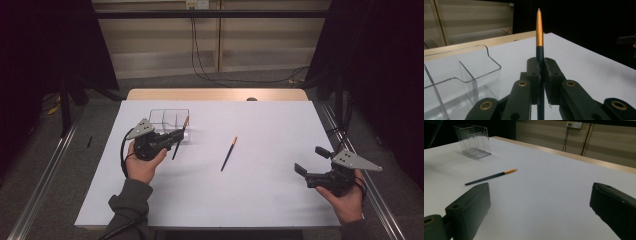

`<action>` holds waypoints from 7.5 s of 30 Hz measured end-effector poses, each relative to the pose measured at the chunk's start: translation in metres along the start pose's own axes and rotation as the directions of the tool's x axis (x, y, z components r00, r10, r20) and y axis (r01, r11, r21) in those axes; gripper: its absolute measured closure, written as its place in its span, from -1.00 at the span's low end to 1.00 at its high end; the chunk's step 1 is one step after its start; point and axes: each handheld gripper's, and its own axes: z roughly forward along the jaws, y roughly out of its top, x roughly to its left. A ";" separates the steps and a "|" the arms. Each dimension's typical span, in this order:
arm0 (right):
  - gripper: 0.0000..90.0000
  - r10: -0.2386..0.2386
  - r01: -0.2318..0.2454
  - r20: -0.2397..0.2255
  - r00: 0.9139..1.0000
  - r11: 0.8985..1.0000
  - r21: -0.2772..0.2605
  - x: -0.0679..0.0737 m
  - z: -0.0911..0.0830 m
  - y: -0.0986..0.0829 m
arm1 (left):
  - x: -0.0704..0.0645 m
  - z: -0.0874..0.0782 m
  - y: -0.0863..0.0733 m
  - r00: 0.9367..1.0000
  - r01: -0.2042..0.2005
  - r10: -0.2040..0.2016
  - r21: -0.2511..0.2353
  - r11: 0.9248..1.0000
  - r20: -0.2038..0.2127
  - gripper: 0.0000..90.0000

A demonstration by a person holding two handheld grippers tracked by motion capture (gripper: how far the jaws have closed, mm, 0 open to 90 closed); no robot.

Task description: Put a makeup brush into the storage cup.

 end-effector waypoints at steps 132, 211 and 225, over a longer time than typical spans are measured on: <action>-0.94 0.016 -0.016 -0.004 1.000 1.000 -0.004 -0.002 -0.001 -0.001 | 0.041 0.079 0.043 0.977 0.006 -0.041 -0.164 0.986 -0.210 0.85; -0.93 0.008 -0.008 -0.017 1.000 1.000 0.006 0.000 0.000 -0.001 | 0.054 0.068 0.005 0.958 0.057 -0.090 -0.126 0.990 -0.272 0.85; -0.93 0.006 -0.005 -0.015 1.000 1.000 0.004 0.001 0.000 0.000 | 0.052 0.067 0.001 0.957 0.067 -0.098 -0.118 0.991 -0.274 0.85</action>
